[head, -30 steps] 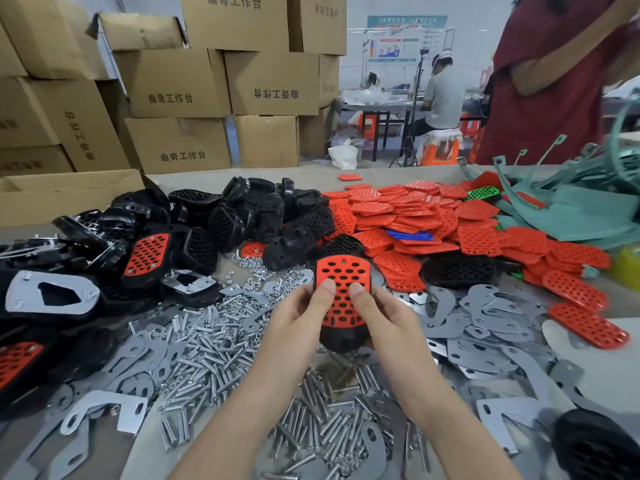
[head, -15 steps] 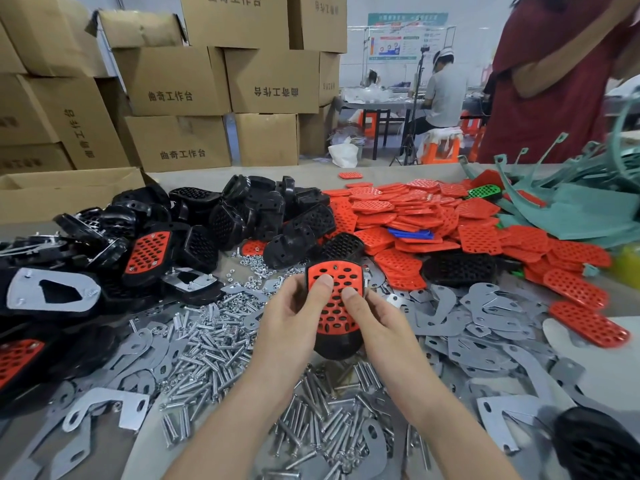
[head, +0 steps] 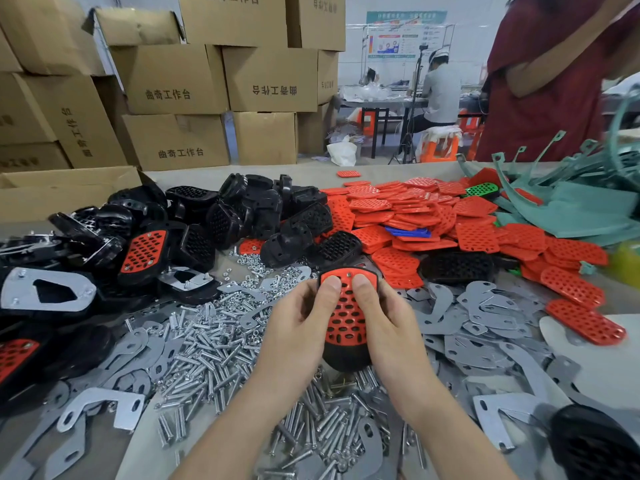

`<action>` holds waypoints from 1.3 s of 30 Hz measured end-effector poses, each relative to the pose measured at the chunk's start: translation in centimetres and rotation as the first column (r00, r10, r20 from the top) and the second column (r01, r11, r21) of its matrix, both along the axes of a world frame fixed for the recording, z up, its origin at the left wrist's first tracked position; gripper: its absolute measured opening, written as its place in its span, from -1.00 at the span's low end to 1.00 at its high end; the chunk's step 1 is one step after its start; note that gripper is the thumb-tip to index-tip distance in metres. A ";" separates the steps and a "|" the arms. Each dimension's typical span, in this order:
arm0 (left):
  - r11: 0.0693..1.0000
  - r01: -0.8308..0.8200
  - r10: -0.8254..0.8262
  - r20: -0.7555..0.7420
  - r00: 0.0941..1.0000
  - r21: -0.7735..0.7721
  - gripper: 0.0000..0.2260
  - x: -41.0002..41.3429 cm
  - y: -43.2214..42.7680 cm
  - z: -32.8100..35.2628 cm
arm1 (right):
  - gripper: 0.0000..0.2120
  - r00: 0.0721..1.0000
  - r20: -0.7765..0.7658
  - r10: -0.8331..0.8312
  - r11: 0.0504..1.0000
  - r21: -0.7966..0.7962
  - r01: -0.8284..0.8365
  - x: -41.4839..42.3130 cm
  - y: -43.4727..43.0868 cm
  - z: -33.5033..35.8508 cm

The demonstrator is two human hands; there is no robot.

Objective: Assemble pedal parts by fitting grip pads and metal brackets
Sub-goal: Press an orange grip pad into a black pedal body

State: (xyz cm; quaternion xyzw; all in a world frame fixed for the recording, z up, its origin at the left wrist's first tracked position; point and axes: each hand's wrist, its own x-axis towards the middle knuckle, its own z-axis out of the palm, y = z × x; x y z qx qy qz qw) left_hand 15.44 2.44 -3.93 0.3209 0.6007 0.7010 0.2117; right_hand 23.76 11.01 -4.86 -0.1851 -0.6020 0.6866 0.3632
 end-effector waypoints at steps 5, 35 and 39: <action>0.999 0.031 -0.031 0.023 0.999 0.008 -0.64 -0.2 -0.3 0.2 | -0.72 1.000 -0.007 -0.001 1.000 0.003 0.001 0.1 -0.3 0.2; 0.996 0.084 -0.077 0.293 0.953 -0.013 -0.47 0.7 0.2 0.4 | -0.61 0.998 0.057 -0.013 0.990 -0.141 0.021 0.3 0.1 0.9; 0.993 0.110 -0.121 0.373 0.920 0.050 -0.55 0.7 0.4 0.7 | -0.64 0.998 0.054 -0.013 0.993 -0.114 0.019 0.3 0.0 0.9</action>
